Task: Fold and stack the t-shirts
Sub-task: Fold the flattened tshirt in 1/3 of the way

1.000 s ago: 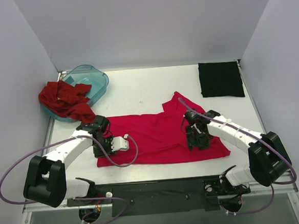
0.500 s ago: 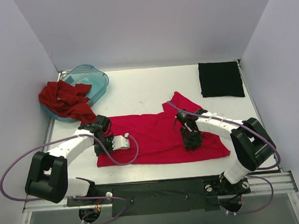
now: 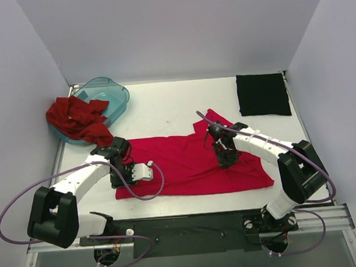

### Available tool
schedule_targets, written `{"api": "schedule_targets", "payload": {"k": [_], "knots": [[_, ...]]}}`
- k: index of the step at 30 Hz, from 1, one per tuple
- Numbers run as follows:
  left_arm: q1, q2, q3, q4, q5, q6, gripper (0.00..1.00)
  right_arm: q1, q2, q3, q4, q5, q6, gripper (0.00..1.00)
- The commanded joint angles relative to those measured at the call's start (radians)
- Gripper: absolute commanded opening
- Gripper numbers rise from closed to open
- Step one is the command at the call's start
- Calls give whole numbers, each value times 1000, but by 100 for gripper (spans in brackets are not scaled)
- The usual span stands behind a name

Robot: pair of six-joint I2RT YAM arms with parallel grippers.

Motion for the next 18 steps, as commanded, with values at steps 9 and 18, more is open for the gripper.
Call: {"api": "schedule_targets", "payload": {"k": [9,18], "knots": [[-10,35,-67,151,-101,35,43,-7,3,88,-75,46,-50,0],[-4,4,-20,154,-123,-22,0,-19,0,108,-83,55,-75,0]]}}
